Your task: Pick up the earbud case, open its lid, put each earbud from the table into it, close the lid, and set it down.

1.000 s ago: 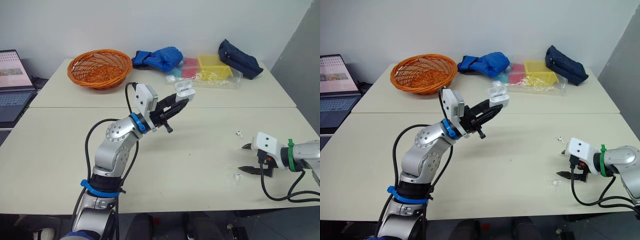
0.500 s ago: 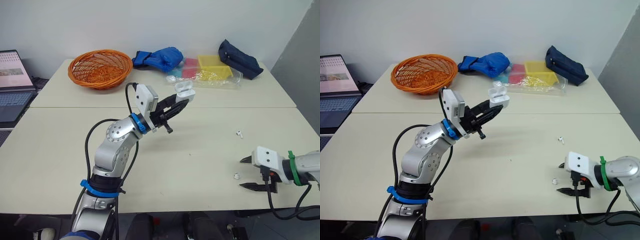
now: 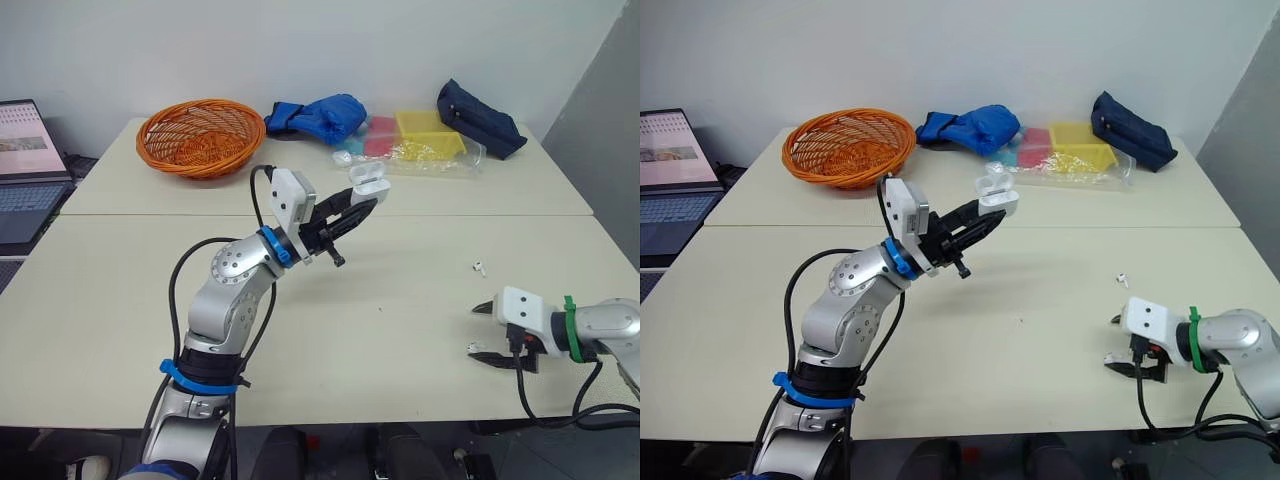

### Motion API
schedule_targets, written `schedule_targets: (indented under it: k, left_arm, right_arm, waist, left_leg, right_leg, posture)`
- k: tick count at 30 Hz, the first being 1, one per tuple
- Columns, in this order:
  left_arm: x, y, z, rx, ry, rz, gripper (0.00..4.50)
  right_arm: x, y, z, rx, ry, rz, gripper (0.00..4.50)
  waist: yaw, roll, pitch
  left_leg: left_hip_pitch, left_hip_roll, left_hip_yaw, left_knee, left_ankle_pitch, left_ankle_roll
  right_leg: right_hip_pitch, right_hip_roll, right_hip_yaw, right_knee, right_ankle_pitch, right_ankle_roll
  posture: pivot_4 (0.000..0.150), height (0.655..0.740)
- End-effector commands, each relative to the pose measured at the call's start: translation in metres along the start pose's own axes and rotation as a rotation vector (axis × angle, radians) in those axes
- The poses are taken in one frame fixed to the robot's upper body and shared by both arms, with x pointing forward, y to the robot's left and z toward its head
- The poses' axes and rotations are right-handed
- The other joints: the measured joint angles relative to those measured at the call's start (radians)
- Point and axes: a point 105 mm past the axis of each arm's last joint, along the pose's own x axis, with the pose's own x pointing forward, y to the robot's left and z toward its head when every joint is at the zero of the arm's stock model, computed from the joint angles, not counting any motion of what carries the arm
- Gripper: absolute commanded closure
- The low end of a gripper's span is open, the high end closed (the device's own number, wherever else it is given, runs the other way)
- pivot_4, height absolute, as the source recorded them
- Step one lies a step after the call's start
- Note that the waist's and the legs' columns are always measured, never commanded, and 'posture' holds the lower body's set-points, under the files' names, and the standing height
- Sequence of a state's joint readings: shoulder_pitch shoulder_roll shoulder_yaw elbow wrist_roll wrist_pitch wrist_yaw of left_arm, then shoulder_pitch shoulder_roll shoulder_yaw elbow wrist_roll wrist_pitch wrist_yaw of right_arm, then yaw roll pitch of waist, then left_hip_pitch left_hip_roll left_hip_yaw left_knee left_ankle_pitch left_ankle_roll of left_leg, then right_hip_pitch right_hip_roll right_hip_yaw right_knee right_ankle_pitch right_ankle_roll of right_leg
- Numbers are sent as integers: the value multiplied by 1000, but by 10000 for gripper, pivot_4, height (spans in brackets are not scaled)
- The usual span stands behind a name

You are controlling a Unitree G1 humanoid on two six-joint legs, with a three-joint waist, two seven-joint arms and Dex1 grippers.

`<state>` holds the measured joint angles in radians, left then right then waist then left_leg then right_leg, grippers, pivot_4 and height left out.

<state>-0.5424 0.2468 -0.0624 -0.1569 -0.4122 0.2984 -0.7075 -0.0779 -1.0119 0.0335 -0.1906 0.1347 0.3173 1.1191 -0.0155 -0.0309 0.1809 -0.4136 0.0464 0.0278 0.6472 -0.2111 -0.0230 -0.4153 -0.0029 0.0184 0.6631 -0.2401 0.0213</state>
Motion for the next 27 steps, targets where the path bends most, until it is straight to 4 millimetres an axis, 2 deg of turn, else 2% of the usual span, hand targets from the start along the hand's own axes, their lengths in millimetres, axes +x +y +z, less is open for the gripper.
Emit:
schedule_targets:
  k: [1,27]
  left_arm:
    - [2,-4,15,31,-49,-15,37489]
    - [4,-5,14,24,-54,-14,37489]
  right_arm:
    - [-8,-10,9,-38,-10,-25,1679]
    - [-14,-31,8,-12,-8,-95,1679]
  waist:
    - [-1,0,0]
    - [0,0,0]
  left_leg:
    - [0,0,0,0,0,0]
    - [0,0,0,0,0,0]
  right_leg:
    - [0,0,0,0,0,0]
    - [0,0,0,0,0,0]
  posture:
    - [1500,7400]
    - [1500,7400]
